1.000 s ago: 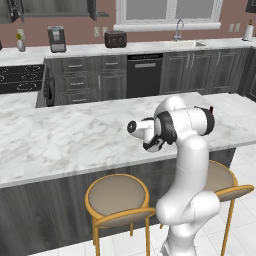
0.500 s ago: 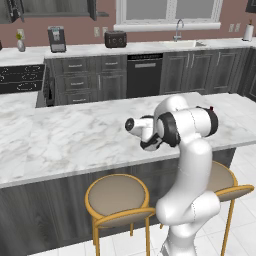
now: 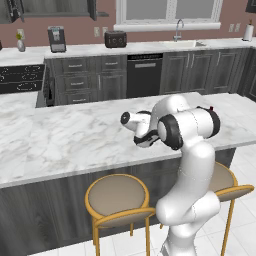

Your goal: Get the candle and the beer from the cabinet and move them to the dining counter.

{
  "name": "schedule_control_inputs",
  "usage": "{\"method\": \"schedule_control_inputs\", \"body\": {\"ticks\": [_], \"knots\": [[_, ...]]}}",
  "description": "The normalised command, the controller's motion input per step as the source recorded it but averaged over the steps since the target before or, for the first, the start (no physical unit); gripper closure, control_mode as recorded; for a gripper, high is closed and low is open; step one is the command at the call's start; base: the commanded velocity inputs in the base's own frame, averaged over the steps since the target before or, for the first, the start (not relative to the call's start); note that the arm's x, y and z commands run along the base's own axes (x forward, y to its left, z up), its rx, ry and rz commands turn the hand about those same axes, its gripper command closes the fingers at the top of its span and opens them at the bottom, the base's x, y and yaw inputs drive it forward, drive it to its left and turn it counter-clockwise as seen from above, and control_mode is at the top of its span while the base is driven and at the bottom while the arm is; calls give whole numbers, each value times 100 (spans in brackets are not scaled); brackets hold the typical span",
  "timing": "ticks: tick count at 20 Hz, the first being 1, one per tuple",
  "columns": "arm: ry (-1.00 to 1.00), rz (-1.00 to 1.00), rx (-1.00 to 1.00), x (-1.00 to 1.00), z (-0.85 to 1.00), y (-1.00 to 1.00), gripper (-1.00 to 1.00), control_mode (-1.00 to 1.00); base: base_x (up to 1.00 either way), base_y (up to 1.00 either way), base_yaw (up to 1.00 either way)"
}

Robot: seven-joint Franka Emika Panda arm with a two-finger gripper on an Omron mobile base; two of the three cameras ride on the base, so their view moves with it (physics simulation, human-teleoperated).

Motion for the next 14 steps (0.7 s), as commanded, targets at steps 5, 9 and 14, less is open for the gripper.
{"method": "schedule_control_inputs", "body": {"ticks": [5, 9, 14], "knots": [[0, 0, 0, 5, -34, 1, 100, -100, 0, 0, 0], [0, 0, 0, 25, -44, 0, 100, -100, 0, 0, 0], [0, 0, 0, 25, -30, -2, 100, -100, 0, 0, 0]]}}
